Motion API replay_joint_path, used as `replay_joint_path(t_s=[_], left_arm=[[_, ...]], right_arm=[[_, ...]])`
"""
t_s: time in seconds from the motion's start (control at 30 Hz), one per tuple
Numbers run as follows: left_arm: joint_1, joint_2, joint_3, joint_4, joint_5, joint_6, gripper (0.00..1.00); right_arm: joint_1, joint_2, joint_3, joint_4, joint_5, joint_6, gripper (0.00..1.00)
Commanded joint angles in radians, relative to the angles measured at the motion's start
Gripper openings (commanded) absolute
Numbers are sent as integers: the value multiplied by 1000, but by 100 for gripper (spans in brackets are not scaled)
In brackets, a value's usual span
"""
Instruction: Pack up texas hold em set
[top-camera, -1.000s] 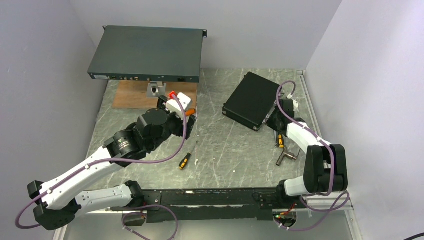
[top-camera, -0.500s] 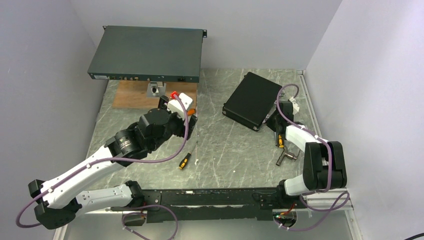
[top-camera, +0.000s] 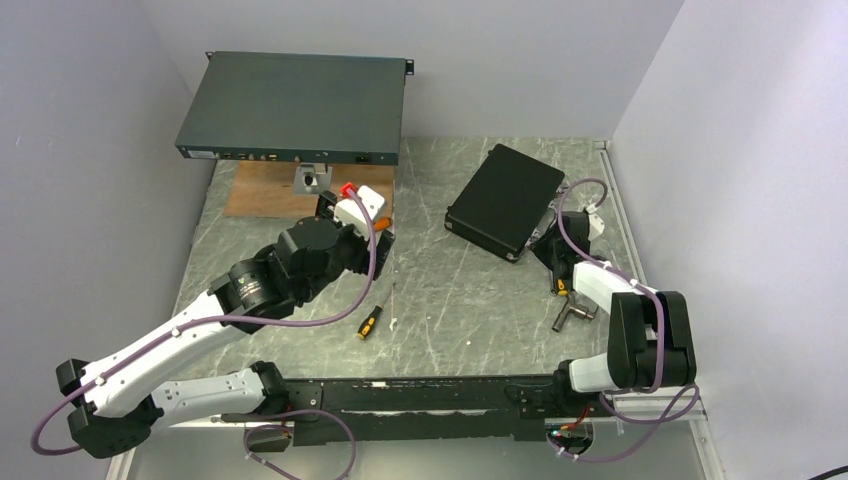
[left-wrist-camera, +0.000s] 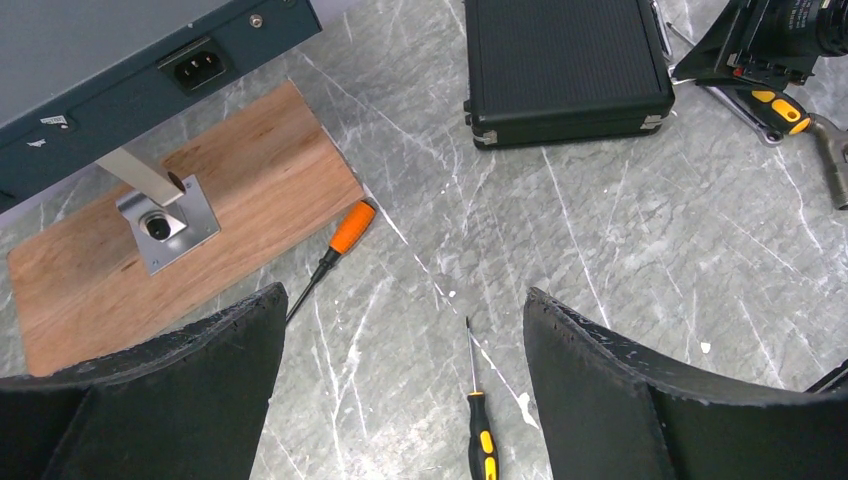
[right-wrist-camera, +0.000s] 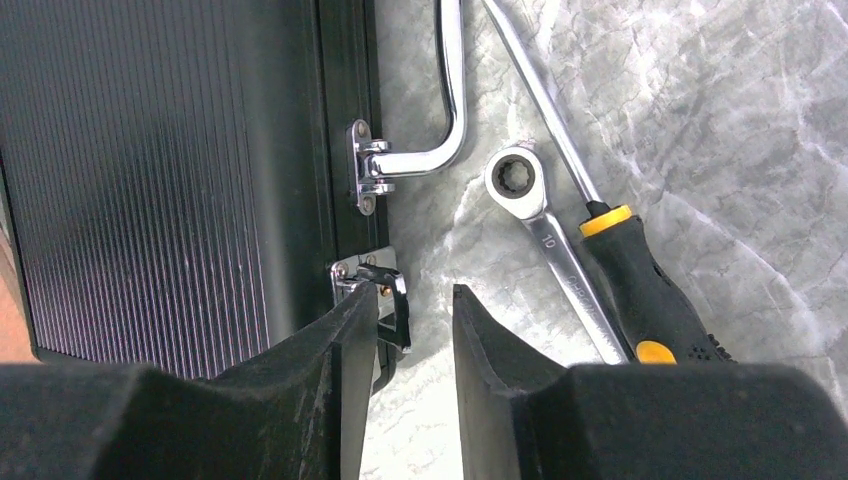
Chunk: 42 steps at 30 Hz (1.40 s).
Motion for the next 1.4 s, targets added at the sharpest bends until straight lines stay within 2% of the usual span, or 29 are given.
replay_joint_path(t_s=[0.0, 0.23, 0.4, 0.47, 0.6, 0.8, 0.87, 1.0, 1.1, 1.2, 1.37], left_arm=[[-10, -3, 43, 9, -29, -8, 89], [-12, -5, 45, 9, -25, -9, 89], [-15, 5, 48, 2, -27, -9, 89], [-16, 10, 49, 2, -24, -9, 89], [-16, 12, 52, -1, -20, -10, 89], [-17, 16, 52, -3, -32, -9, 90], [-18, 17, 52, -1, -25, -9, 89], [-19, 23, 51, -1, -25, -11, 89], [-21, 26, 56, -9, -26, -14, 89], [-24, 16, 52, -5, -20, -12, 91], [-26, 16, 50, 0, -13, -6, 98]], right_arm=[[-19, 22, -62, -178, -7, 26, 34], [-133, 69, -124, -106, -157, 86, 34], [-154, 58, -144, -35, -219, 73, 35], [-153, 53, -146, -10, -238, 69, 42], [-159, 121, -93, -17, -318, 45, 49], [-164, 12, -107, -36, -239, 41, 48], [-174, -23, -76, -57, -215, 21, 49], [-202, -80, 18, -97, -145, -6, 63], [-241, -56, 121, -91, -142, -23, 74], [-285, 11, 221, -84, -161, -18, 81], [-306, 137, 347, -35, -161, -16, 82]])
